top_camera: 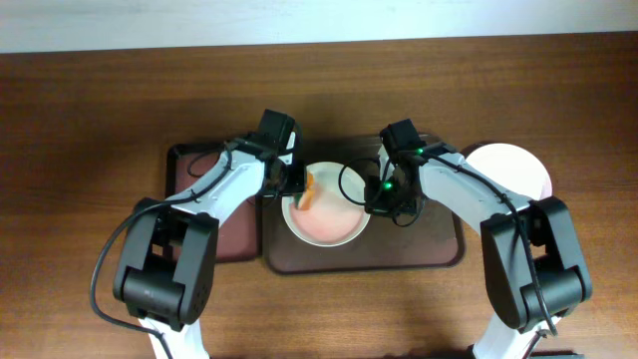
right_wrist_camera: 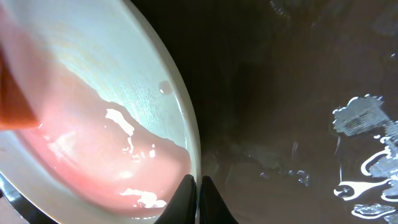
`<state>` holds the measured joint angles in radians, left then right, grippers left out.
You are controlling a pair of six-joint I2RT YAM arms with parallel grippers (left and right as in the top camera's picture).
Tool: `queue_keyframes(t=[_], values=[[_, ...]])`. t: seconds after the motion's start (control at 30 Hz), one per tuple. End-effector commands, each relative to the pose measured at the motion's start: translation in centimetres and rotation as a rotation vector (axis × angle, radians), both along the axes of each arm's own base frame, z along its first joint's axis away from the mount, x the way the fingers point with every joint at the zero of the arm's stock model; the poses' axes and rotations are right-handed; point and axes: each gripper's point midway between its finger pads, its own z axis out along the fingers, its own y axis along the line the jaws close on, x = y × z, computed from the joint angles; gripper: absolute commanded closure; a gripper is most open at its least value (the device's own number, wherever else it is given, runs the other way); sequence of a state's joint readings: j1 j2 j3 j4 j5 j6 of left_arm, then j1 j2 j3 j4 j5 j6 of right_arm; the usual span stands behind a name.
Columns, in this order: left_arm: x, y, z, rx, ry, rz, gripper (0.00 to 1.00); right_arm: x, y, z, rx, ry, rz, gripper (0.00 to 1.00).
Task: Clean dirty plates on tray and stack at the side
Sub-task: 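Scrub the cream plate with the sponge while the right gripper holds its rim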
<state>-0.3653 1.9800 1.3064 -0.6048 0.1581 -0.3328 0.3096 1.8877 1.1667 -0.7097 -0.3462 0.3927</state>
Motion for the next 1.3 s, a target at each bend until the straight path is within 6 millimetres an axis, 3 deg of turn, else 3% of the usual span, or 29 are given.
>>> queue_keyframes(t=[0.0,0.07,0.17,0.23,0.3,0.37,0.43,0.5,0.63,0.7,0.8,0.87,0.93,1.0,1.07,1.17,1.27], values=[[1.6,1.1,5.2,0.024,-0.072,-0.059,1.00,-0.2,-0.3,0.8,-0.020,-0.019,0.003,0.96],[-1.1,-0.8,5.8,-0.100,0.030,-0.091,1.00,-0.1,-0.4,0.8,-0.028,-0.022,0.002,0.96],[-4.0,-2.4,2.9,-0.143,0.125,-0.051,1.00,-0.1,-0.5,0.8,-0.030,-0.021,0.001,0.96],[-5.2,-5.0,2.1,-0.208,0.116,-0.117,1.00,-0.1,-0.5,0.8,-0.031,-0.021,0.001,0.96],[-5.7,-6.1,1.6,-0.201,0.094,-0.151,1.00,-0.2,-0.5,0.8,-0.032,-0.017,0.002,0.96],[-5.9,-5.2,0.6,-0.118,0.080,-0.141,1.00,-0.3,-0.5,0.8,-0.033,-0.014,0.001,0.96],[-4.6,-1.9,-0.6,0.083,0.001,-0.083,1.00,-0.3,-0.5,0.8,-0.033,-0.014,0.001,0.96],[-2.8,0.1,-0.5,0.198,-0.083,-0.039,1.00,-0.3,-0.5,0.8,-0.033,-0.014,0.001,0.96],[-1.1,1.7,0.2,0.296,-0.169,0.005,1.00,-0.5,-0.6,0.7,-0.035,-0.007,0.001,0.96],[-0.4,1.3,1.7,0.286,-0.184,0.008,1.00,-0.5,-0.6,0.7,-0.035,-0.007,0.002,0.96],[-0.4,1.3,6.4,0.280,-0.209,-0.006,1.00,-0.4,-0.7,0.7,-0.042,-0.010,0.001,0.96],[-1.3,2.9,9.2,0.291,-0.215,-0.011,1.00,-0.4,-0.7,0.7,-0.042,-0.010,0.001,0.96],[-1.2,6.5,10.4,0.302,-0.198,0.069,1.00,-0.4,-0.7,0.7,-0.042,-0.010,0.001,0.96],[-1.0,10.8,10.0,0.328,-0.150,0.158,1.00,-0.4,-0.7,0.7,-0.042,-0.010,0.001,0.96],[-0.9,14.6,9.5,0.386,-0.121,0.101,1.00,-0.4,-0.7,0.7,-0.042,-0.010,0.001,0.96],[-0.6,16.6,7.3,0.406,-0.061,0.091,1.00,-0.4,-0.7,0.7,-0.042,-0.009,0.001,0.96],[-1.4,16.7,2.4,0.421,0.078,0.096,1.00,-0.4,-0.7,0.7,-0.042,-0.009,0.001,0.96]])
